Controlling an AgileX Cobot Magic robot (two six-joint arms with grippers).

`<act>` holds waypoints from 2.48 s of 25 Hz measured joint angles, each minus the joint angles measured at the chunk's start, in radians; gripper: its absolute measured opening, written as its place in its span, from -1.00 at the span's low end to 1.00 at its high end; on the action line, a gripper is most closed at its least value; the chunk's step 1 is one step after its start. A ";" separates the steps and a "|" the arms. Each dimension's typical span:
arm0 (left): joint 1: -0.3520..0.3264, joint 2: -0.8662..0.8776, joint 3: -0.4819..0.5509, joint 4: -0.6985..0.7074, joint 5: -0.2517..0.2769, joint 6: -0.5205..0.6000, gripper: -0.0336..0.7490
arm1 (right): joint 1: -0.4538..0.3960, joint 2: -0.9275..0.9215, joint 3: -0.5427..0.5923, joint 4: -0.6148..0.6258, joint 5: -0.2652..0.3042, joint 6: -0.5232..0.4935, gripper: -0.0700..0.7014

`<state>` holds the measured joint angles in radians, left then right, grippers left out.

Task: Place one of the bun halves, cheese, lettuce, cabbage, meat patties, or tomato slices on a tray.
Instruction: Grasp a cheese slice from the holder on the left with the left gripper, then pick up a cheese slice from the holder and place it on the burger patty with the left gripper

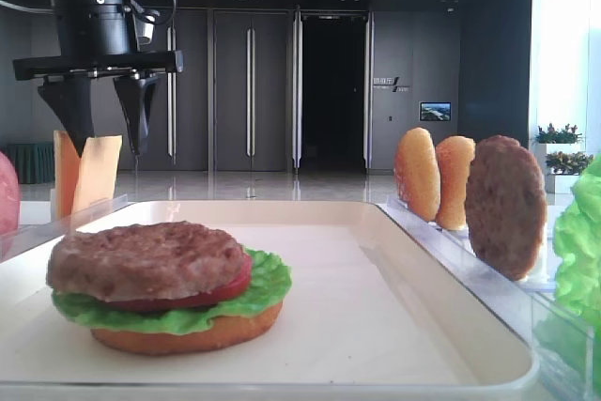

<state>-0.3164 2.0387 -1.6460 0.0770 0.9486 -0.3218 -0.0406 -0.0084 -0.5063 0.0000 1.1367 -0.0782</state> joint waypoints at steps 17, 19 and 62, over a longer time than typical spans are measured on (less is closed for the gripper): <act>0.000 0.012 0.000 0.032 0.035 0.000 -0.34 | 0.000 0.000 0.000 0.000 0.000 0.000 -0.09; 0.000 0.012 0.000 0.035 0.040 0.002 -0.51 | 0.000 0.000 0.000 0.000 0.000 0.000 -0.09; -0.011 -0.327 0.010 -0.013 0.275 0.104 -0.85 | 0.001 0.000 0.000 0.000 0.000 0.000 -0.09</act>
<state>-0.3275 1.7114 -1.6358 0.0641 1.2234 -0.2176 -0.0395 -0.0084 -0.5063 0.0000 1.1365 -0.0782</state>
